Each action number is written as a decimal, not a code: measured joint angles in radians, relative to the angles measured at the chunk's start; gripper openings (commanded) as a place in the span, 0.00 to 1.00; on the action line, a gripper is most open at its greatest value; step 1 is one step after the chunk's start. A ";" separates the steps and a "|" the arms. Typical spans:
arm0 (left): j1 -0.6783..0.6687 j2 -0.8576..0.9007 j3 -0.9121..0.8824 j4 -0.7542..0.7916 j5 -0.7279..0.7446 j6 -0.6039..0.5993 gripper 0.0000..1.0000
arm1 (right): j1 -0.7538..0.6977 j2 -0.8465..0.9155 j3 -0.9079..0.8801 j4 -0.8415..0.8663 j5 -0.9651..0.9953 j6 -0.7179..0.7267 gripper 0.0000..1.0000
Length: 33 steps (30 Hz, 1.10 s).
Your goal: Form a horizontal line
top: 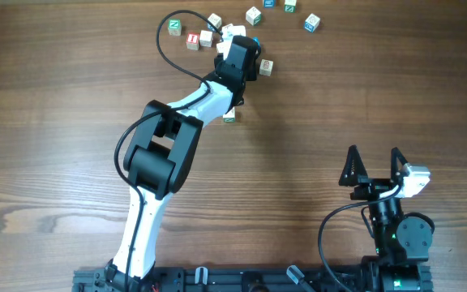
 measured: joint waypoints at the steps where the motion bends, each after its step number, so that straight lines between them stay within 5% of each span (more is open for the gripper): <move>1: 0.000 0.000 0.000 -0.002 -0.003 0.003 0.45 | 0.000 0.000 0.000 0.000 0.000 0.000 1.00; 10: 0.000 -0.047 0.000 -0.007 -0.016 0.018 0.33 | 0.000 0.000 0.000 0.000 0.000 0.000 1.00; 14: 0.000 -0.066 0.000 -0.012 -0.016 0.022 0.41 | 0.000 0.000 0.000 0.000 0.000 0.000 1.00; 33: 0.000 -0.037 0.000 -0.007 -0.014 0.024 0.47 | 0.000 0.000 0.000 0.000 0.000 0.000 1.00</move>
